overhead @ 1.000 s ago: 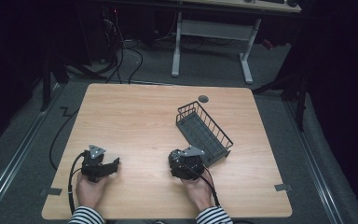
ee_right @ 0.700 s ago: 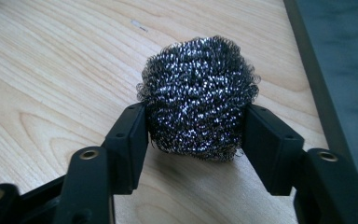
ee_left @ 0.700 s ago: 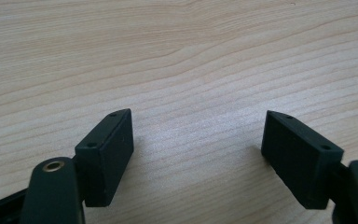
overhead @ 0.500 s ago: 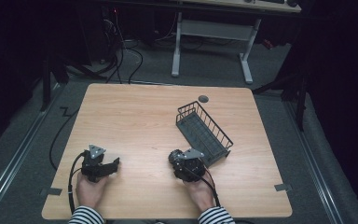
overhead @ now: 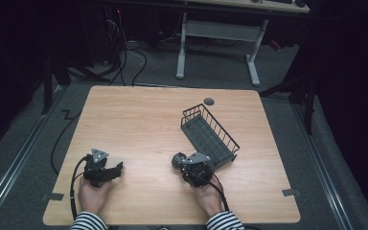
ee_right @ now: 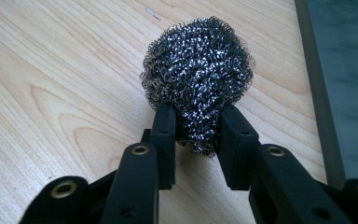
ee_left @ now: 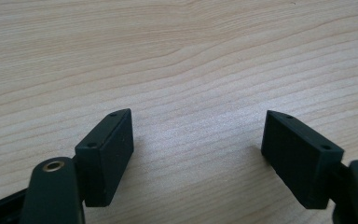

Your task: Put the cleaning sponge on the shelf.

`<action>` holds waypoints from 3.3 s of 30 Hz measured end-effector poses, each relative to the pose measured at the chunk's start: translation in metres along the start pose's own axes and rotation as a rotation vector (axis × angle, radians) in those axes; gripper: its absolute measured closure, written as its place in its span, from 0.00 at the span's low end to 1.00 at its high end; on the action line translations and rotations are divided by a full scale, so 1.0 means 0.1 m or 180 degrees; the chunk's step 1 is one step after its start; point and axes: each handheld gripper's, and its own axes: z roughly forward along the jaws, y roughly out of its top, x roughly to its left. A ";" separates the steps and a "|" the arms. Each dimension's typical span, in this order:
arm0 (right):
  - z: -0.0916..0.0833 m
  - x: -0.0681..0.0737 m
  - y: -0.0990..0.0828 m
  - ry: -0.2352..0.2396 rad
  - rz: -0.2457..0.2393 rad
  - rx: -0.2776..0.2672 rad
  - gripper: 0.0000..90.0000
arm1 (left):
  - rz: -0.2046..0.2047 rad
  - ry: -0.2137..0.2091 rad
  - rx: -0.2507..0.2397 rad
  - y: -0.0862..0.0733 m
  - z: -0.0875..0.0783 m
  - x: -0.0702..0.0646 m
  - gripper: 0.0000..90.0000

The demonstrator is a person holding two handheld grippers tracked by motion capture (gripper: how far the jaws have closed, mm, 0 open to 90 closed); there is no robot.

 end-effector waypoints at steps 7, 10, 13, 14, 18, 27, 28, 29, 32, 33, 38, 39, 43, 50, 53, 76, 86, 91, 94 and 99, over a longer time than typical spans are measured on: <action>-0.03 0.02 -0.01 0.0071 0.0003 -0.0044 0.80 | -0.0001 -0.0001 0.0000 0.00 0.00 0.00 0.28; -0.04 0.03 -0.01 0.0101 0.0027 -0.0074 0.80 | -0.0001 -0.0001 0.0000 0.00 0.00 0.00 0.28; -0.09 0.04 0.00 0.0132 0.0032 -0.0126 0.80 | 0.0000 -0.0001 0.0000 0.00 0.00 0.00 0.28; -0.11 0.04 0.00 0.0155 0.0038 -0.0143 0.80 | 0.0000 -0.0001 -0.0001 0.00 0.00 0.00 0.28; -0.21 0.02 0.02 0.0226 0.0034 -0.0218 0.80 | 0.0001 0.0002 0.0000 0.00 0.00 0.00 0.28; -0.49 -0.06 0.10 0.0354 0.0041 -0.0383 0.80 | -0.0002 0.0002 0.0000 0.00 0.00 0.00 0.28; -0.49 -0.06 0.10 0.0354 0.0041 -0.0383 0.80 | -0.0003 0.0002 0.0000 0.00 0.00 0.00 0.28; -0.53 -0.07 0.12 0.0363 0.0029 -0.0400 0.80 | -0.0003 0.0001 0.0000 0.00 0.00 0.00 0.28; -0.65 -0.11 0.15 0.0378 0.0004 -0.0443 0.80 | -0.0003 0.0000 0.0000 0.00 0.00 0.00 0.28; -0.69 -0.13 0.16 0.0397 0.0007 -0.0454 0.80 | -0.0003 0.0000 0.0000 0.00 0.00 0.00 0.28; -0.84 -0.28 0.22 0.0402 0.0059 -0.0500 0.80 | -0.0004 -0.0001 -0.0001 0.00 0.00 0.00 0.28; -0.90 -0.32 0.25 0.0366 0.0062 -0.0528 0.80 | -0.0004 -0.0001 0.0000 0.00 0.00 0.00 0.28; -0.97 -0.41 0.29 0.0406 0.0110 -0.0559 0.80 | -0.0003 0.0000 0.0000 0.00 0.00 0.00 0.28; -1.10 -0.67 0.35 0.0255 0.0204 -0.0615 0.80 | -0.0003 -0.0006 0.0000 0.00 0.00 0.00 0.28; -1.13 -0.81 0.38 0.0173 0.0252 -0.0609 0.80 | -0.0003 -0.0003 0.0000 0.00 0.00 0.00 0.28; -0.83 -1.32 0.44 -0.0063 0.0375 -0.0077 0.79 | -0.0007 0.0010 -0.0008 0.00 0.00 0.00 0.29; -0.69 -1.33 0.42 -0.0028 0.0347 0.0092 0.77 | -0.0012 0.0008 -0.0003 0.00 0.00 0.00 0.29; -0.62 -1.35 0.39 -0.0040 0.0398 0.0198 0.68 | -0.0011 0.0008 -0.0003 0.00 0.00 0.00 0.29; -0.62 -1.34 0.38 -0.0065 0.0404 0.0194 0.62 | -0.0010 0.0010 -0.0003 0.00 0.00 0.00 0.29; -0.65 -1.33 0.38 -0.0083 0.0431 0.0077 0.54 | -0.0011 0.0003 -0.0007 0.00 0.00 0.01 0.29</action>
